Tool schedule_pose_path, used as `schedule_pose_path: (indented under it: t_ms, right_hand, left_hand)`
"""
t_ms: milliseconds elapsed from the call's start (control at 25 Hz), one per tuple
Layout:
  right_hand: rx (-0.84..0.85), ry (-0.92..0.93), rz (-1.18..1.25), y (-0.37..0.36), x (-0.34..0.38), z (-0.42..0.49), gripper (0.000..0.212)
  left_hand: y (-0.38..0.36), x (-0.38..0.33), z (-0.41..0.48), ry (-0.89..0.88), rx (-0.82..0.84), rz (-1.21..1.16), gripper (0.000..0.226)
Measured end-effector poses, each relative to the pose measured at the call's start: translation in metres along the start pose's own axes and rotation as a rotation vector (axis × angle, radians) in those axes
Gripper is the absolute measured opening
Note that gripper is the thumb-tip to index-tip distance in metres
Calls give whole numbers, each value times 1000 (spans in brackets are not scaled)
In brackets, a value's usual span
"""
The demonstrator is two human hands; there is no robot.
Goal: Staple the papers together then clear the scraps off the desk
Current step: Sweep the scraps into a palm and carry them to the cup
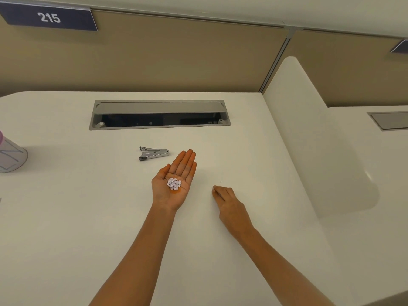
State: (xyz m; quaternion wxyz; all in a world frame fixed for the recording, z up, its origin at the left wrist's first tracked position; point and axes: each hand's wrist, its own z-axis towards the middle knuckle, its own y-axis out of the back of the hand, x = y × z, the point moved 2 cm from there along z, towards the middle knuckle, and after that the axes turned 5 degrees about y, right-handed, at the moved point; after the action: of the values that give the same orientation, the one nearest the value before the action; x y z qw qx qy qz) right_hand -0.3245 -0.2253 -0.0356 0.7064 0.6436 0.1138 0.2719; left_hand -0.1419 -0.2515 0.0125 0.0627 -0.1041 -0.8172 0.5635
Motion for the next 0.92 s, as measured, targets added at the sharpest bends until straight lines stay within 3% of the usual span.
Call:
schedule_pose_path:
  t_ms: [320,640,720,840,920]
  right_hand:
    - [-1,-36,-95,12,0,12,39]
    - [-51,-110,-91,7,2,18,31]
    - [-140,-240,95,6,-4,18,23]
    - [-197,-709,634,17,-15,17,17]
    - [-238,-905,907,20,-23,15,16]
  left_hand:
    - [4,3,2,26,-27,-3,50]
    - [5,8,0,31,-27,-4,47]
    - [5,7,1,33,-27,-8,48]
    - [6,7,0,33,-42,-10,50]
    - [7,7,0,39,-54,-2,50]
